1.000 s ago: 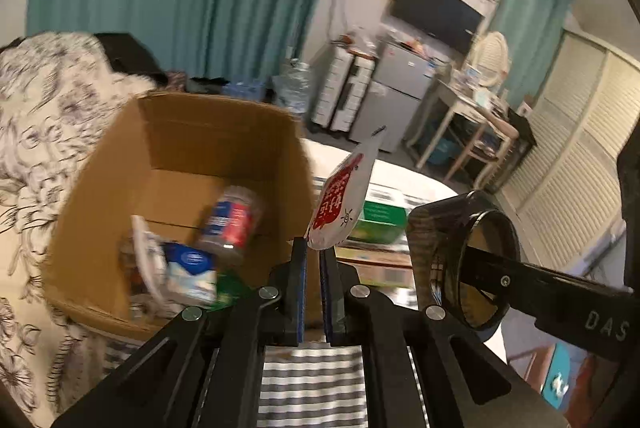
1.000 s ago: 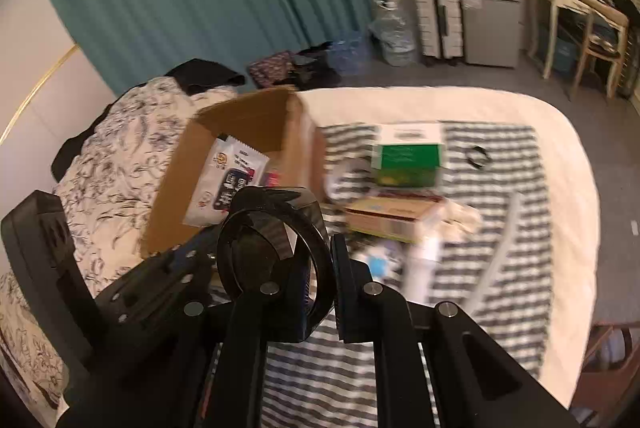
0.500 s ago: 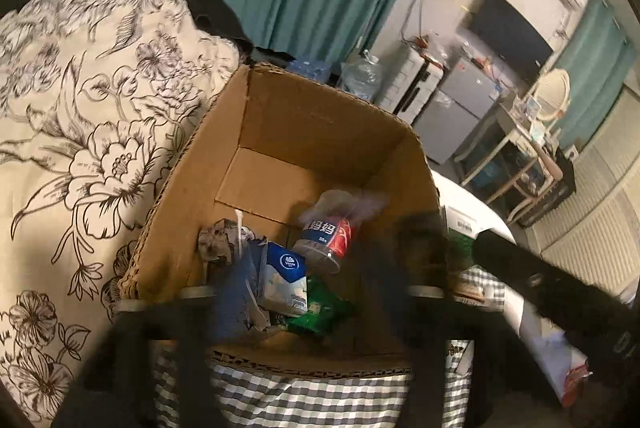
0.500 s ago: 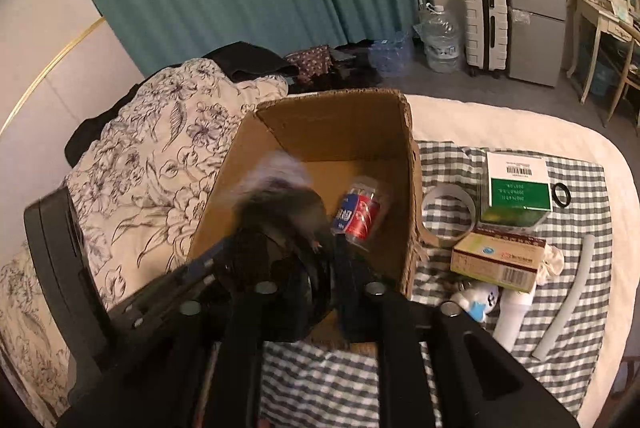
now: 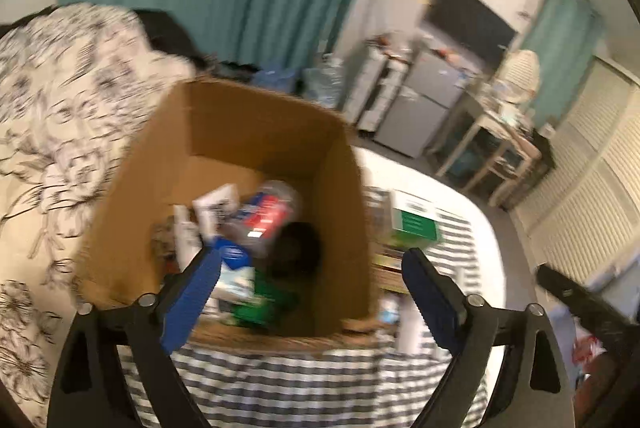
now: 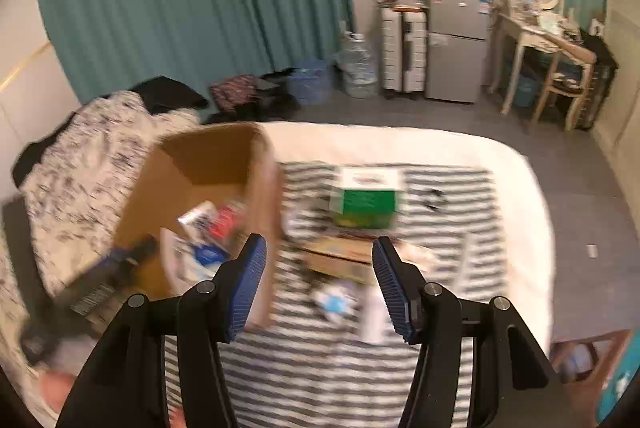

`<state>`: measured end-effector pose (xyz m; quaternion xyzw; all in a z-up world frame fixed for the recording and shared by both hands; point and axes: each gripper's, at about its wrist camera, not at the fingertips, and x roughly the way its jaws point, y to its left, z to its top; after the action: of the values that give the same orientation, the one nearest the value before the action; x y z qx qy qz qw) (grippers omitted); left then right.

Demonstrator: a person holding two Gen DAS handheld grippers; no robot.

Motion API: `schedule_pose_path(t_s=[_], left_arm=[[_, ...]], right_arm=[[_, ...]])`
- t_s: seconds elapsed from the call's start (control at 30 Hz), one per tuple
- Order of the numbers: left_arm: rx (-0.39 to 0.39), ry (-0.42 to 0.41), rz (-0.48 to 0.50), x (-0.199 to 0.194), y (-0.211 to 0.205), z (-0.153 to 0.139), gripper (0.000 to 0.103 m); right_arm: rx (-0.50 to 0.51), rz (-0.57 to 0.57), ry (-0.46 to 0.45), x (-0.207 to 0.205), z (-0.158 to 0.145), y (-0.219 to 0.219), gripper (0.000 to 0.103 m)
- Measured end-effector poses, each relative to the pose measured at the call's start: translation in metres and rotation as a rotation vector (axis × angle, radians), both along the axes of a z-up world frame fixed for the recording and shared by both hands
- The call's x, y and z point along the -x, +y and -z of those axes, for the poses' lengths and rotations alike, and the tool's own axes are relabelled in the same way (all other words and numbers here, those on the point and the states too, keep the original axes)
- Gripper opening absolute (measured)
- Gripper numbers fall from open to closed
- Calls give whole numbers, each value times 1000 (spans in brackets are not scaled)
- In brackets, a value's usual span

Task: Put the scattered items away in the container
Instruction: 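Move both tools back over the white bottle and white tube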

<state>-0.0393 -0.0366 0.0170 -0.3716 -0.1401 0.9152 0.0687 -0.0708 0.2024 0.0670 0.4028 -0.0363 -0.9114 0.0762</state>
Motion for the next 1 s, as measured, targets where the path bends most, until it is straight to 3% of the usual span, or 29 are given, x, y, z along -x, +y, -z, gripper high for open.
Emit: schedule_pose_path(t_s=[0.1, 0.2, 0.37, 0.57, 0.7, 1.0], left_arm=[[28, 32, 104, -13, 39, 4, 95], [77, 44, 172, -26, 76, 17, 95], [158, 58, 282, -39, 127, 44, 95], [225, -16, 304, -29, 158, 85, 95], [217, -69, 271, -17, 168, 109, 95], [275, -101, 232, -5, 188, 147, 95]], right_arm=[[37, 79, -17, -10, 28, 41, 57], [61, 110, -106, -4, 60, 68, 57], [135, 115, -154, 12, 73, 89, 57], [112, 55, -164, 22, 83, 94, 57], [128, 67, -228, 30, 101, 111, 57], [169, 128, -289, 43, 133, 142, 57]])
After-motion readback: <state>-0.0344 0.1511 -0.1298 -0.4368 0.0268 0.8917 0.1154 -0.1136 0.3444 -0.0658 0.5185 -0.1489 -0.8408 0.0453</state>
